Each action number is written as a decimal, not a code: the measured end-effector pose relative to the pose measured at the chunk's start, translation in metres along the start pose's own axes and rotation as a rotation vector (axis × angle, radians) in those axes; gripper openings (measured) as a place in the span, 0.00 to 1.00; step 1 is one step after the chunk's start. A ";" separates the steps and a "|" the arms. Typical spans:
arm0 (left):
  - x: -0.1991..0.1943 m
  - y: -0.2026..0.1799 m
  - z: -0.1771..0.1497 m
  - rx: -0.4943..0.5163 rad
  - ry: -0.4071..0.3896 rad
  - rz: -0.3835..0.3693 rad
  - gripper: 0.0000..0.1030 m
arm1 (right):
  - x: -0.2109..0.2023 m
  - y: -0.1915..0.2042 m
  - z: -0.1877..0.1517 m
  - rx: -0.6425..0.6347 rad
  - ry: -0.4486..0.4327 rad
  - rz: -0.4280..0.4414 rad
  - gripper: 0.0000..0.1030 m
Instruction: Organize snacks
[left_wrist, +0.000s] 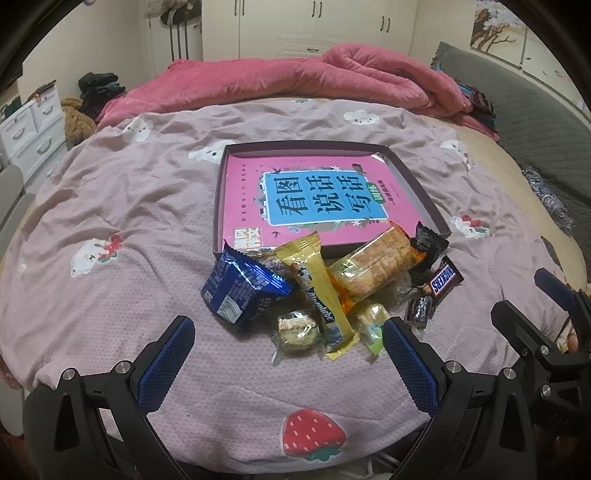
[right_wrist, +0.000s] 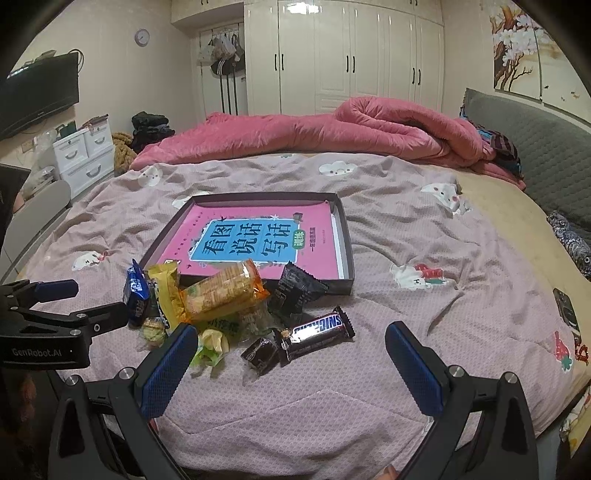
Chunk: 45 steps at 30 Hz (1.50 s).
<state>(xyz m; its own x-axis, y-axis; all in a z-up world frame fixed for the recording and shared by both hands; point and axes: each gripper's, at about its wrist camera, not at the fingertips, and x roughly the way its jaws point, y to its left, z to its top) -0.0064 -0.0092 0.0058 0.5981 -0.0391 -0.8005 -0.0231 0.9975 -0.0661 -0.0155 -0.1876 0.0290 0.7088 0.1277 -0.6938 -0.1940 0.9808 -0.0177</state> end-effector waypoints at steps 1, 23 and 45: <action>0.000 0.000 0.000 0.000 -0.001 0.000 0.98 | 0.000 0.000 0.000 0.000 -0.001 0.000 0.99; -0.002 0.001 0.000 0.005 0.003 0.000 0.98 | -0.001 0.000 0.000 -0.002 -0.001 -0.002 0.99; 0.007 0.012 -0.002 -0.031 0.028 0.004 0.98 | 0.012 0.004 -0.004 -0.005 0.059 0.032 0.99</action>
<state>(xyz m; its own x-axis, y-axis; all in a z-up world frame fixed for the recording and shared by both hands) -0.0041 0.0019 -0.0016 0.5754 -0.0375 -0.8170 -0.0505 0.9954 -0.0812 -0.0103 -0.1829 0.0175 0.6606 0.1500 -0.7356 -0.2197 0.9756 0.0016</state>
